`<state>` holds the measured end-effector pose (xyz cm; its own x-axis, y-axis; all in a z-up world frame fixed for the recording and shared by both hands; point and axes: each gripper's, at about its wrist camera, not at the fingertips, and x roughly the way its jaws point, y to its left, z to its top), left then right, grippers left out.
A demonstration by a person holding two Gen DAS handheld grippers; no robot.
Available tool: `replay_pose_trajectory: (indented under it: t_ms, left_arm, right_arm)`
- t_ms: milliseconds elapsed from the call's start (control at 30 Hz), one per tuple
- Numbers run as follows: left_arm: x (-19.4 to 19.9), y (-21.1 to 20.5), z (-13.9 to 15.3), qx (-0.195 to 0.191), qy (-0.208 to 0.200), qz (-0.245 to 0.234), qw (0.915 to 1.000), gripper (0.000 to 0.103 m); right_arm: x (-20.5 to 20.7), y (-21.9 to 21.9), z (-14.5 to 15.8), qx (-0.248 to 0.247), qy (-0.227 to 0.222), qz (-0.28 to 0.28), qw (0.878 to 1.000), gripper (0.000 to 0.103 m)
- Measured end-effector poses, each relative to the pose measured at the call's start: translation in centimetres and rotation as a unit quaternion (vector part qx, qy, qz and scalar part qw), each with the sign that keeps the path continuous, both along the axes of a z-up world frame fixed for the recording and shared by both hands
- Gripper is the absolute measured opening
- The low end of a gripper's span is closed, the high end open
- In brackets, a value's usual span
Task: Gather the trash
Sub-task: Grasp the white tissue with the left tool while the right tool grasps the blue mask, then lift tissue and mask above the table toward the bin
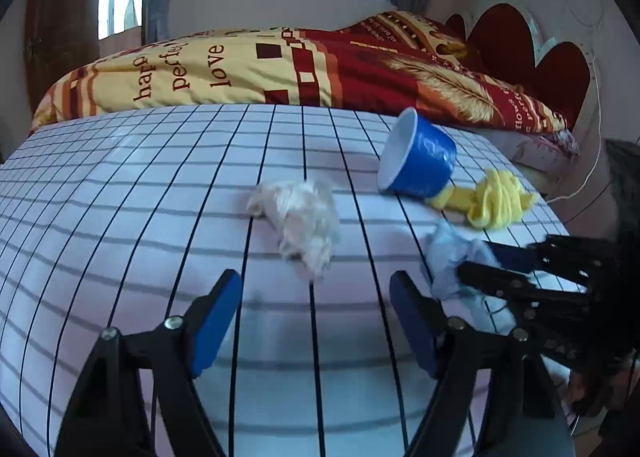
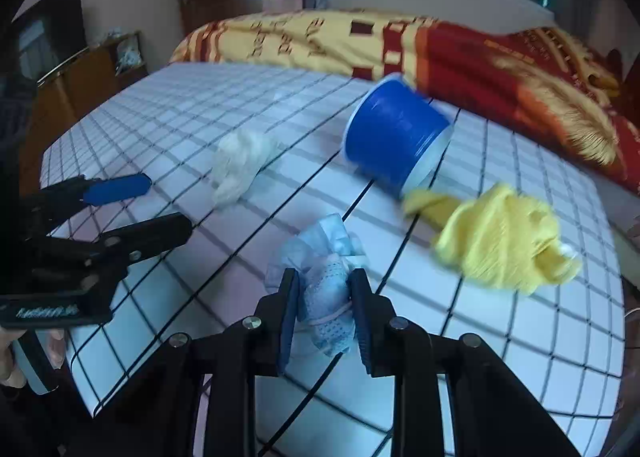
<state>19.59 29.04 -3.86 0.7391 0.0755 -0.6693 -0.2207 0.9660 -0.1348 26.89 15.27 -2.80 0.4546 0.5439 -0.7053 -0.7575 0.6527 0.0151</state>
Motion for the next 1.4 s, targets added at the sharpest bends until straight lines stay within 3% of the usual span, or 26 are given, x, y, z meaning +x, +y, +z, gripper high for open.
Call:
replay_pose_trajectory:
  t_ms: [133, 300, 400, 467, 500, 733, 1000, 1400]
  left_arm:
    - [2.8, 0.8, -0.2, -0.013, 0.009, -0.003, 0.9999, 0.067]
    - [5.6, 1.1, -0.8, -0.019, 0.045, 0.001, 0.9988, 0.061]
    - [7.2, 1.9, -1.7, -0.035, 0.074, 0.005, 0.9966, 0.049]
    - [7.4, 2.3, -1.8, -0.035, 0.077, 0.005, 0.9964, 0.033]
    - [7.3, 2.4, -1.7, -0.044, 0.074, 0.004, 0.9963, 0.031]
    - [1.8, 0.5, 0.2, -0.032, 0.019, -0.021, 0.9991, 0.031]
    - [-1.2, -3.2, 1.2, -0.007, 0.013, -0.044, 0.9989, 0.031]
    - [-4.2, -6.1, 2.0, -0.005, 0.004, -0.06, 0.9982, 0.031]
  right_arm:
    - [1.6, -1.1, 0.4, 0.017, -0.006, -0.05, 0.999, 0.025]
    - [2.6, -1.1, 0.2, 0.013, 0.011, -0.056, 0.998, 0.025]
    - [2.6, -1.1, 0.2, 0.012, 0.015, -0.05, 0.999, 0.025]
    - [2.3, -1.3, 0.3, 0.015, 0.014, -0.048, 0.999, 0.025]
    - [2.2, -1.5, 0.5, 0.018, 0.011, -0.049, 0.999, 0.025]
    - [0.4, -3.9, 2.1, 0.046, -0.007, -0.064, 0.997, 0.024]
    - [-1.9, -6.5, 2.7, 0.048, -0.015, -0.088, 0.995, 0.024]
    - [-5.7, -10.3, 4.4, 0.058, -0.032, -0.106, 0.992, 0.024]
